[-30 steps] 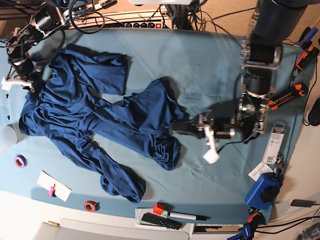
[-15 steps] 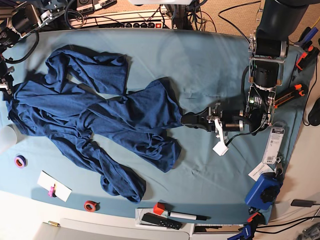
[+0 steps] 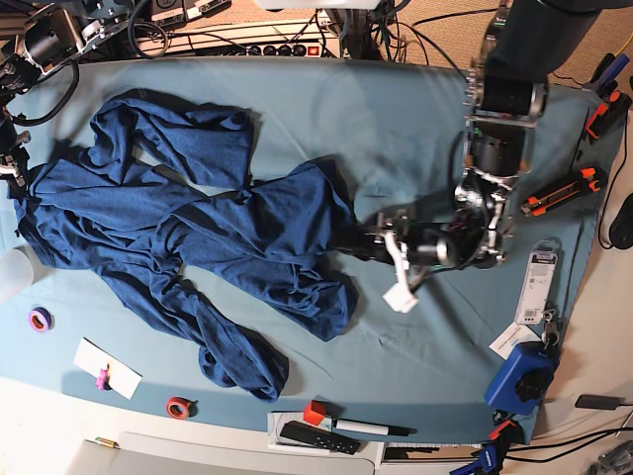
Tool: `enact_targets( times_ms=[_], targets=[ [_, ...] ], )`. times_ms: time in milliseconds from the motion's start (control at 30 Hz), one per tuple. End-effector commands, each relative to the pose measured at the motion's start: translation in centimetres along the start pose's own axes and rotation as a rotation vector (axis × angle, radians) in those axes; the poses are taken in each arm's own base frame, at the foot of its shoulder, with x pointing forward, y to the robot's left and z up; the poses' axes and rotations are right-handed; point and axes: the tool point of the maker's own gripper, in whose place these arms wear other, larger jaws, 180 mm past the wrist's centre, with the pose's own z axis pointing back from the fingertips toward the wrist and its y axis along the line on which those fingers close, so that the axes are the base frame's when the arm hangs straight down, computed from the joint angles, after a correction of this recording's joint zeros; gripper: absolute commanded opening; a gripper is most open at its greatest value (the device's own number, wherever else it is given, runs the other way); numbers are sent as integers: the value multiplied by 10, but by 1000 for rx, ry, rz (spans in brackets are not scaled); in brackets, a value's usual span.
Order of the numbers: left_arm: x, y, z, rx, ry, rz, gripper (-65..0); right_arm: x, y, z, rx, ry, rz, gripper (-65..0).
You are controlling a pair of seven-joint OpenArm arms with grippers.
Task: Layout the t-shirt on the table in an organized manner, then fold the t-shirt properly
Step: 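Pull the held fabric with the left gripper toward the left arm's side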
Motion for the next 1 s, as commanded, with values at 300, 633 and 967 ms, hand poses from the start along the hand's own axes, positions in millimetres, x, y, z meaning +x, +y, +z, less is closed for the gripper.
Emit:
enact_targets(
  times_ms=[300,633,967],
  targets=[
    [-28,-11,-21,31,192,-136,-367,27,4,6,14,-67,27,-650],
    [-29,-11,-22,30,194,-139,-486,27,4,6,14,-66,27,-650],
    [-28,-11,-22,30,192,-139,-650,26,4,6,14,-65,27,-650]
  ],
)
